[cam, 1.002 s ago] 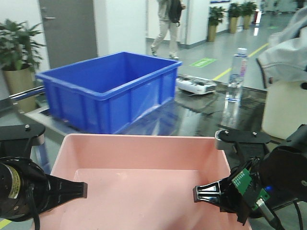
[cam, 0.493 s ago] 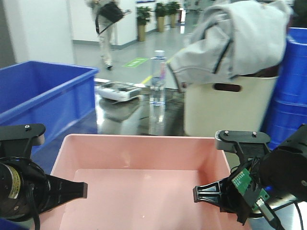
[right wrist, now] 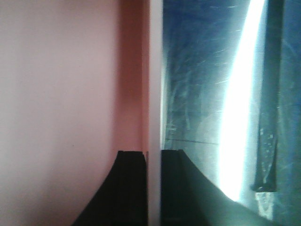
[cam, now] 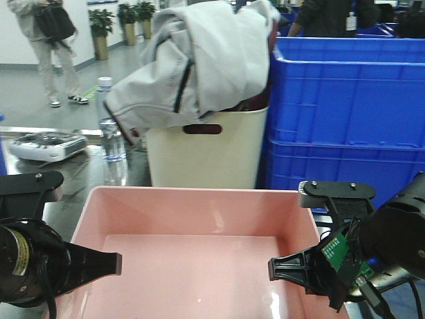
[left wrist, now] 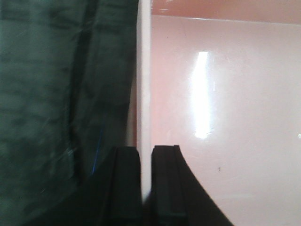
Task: Grab pink bin and stack on right shelf
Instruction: 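Lower the pink bin with both grippers onto the metal shelf surface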
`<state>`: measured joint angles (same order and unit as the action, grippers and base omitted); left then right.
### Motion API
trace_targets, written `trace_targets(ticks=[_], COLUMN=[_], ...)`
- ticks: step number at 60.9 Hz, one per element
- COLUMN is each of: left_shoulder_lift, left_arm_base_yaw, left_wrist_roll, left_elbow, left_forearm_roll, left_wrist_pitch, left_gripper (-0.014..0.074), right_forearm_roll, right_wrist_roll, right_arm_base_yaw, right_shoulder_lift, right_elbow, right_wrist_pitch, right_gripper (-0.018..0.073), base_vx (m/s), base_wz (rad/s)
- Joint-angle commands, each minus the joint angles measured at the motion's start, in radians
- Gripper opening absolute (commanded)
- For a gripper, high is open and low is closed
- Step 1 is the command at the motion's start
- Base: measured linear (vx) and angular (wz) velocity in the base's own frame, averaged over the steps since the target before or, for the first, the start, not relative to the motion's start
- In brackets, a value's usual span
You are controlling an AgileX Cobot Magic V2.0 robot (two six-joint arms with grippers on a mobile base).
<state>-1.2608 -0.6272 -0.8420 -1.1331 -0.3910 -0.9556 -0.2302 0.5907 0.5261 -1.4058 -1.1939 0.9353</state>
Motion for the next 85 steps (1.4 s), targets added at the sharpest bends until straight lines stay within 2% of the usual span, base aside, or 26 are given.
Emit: trace_targets(ticks=[1, 64, 73, 78, 81, 85], left_shoulder_lift=[0.033, 0.033, 0.031, 0.031, 0.027, 0.016], left_arm_base_yaw=[0.000, 0.000, 0.001, 0.001, 0.002, 0.003], left_wrist_roll=[-0.011, -0.011, -0.011, 0.024, 0.095, 0.150], left_elbow=[-0.028, -0.028, -0.028, -0.028, -0.028, -0.028], left_forearm_roll=[-0.063, -0.063, -0.066, -0.067, -0.066, -0.071], left_wrist_pitch=[0.032, 0.032, 0.068, 0.089, 0.102, 0.107], left_gripper=[0.0111, 0.0111, 0.0111, 0.0111, 0.0111, 0.0111], right_forearm_roll=[-0.077, -0.078, -0.087, -0.107, -0.109, -0.109], right_wrist_roll=[-0.009, -0.009, -0.009, -0.016, -0.026, -0.032], right_arm_base_yaw=[-0.007, -0.007, -0.007, -0.007, -0.007, -0.009], right_shoulder_lift=[0.034, 0.034, 0.034, 0.034, 0.030, 0.018], right_elbow=[-0.028, -0.028, -0.030, -0.030, -0.030, -0.030], right_wrist_pitch=[-0.023, -0.023, -0.033, -0.035, -0.033, -0.029], right_gripper=[-0.0002, -0.0003, -0.0003, -0.0003, -0.0001, -0.0001], base_vx=[0.13, 0.03, 0.00, 0.00, 0.00, 0.00], base_wz=[-0.38, -0.07, 0.00, 0.00, 0.00, 0.00])
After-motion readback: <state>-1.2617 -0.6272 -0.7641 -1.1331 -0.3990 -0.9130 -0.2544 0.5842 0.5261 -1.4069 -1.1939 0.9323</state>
